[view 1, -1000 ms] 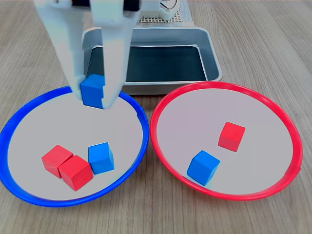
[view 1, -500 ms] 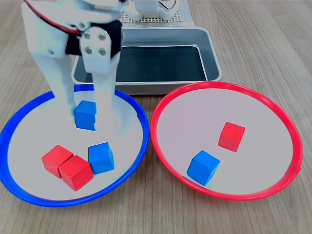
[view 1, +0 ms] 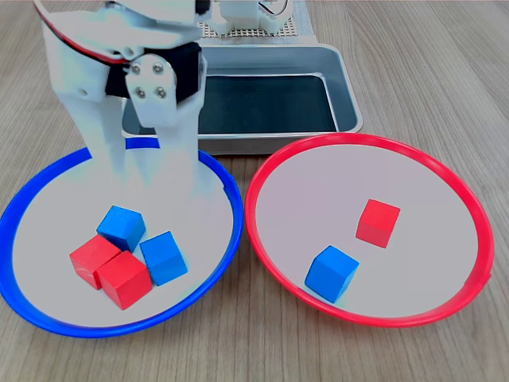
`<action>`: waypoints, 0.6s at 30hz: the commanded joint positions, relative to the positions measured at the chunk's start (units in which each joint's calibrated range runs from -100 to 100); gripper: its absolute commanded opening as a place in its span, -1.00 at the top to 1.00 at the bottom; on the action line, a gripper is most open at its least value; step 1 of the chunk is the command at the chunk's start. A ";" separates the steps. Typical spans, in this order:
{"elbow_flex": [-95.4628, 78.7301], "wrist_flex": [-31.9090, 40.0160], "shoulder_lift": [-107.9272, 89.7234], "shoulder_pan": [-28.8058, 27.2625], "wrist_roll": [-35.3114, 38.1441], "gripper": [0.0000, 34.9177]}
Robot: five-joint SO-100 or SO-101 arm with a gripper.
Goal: Relocate any misplaced blocks to their matching dishes.
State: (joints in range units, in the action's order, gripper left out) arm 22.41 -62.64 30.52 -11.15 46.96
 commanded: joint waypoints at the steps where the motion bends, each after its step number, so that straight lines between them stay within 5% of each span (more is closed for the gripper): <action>1: 2.57 -1.45 -3.44 -1.32 -4.54 0.25; 18: 3.39 1.11 -3.10 -5.46 -8.74 0.24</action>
State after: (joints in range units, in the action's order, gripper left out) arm 22.50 -62.23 29.67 -16.28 38.36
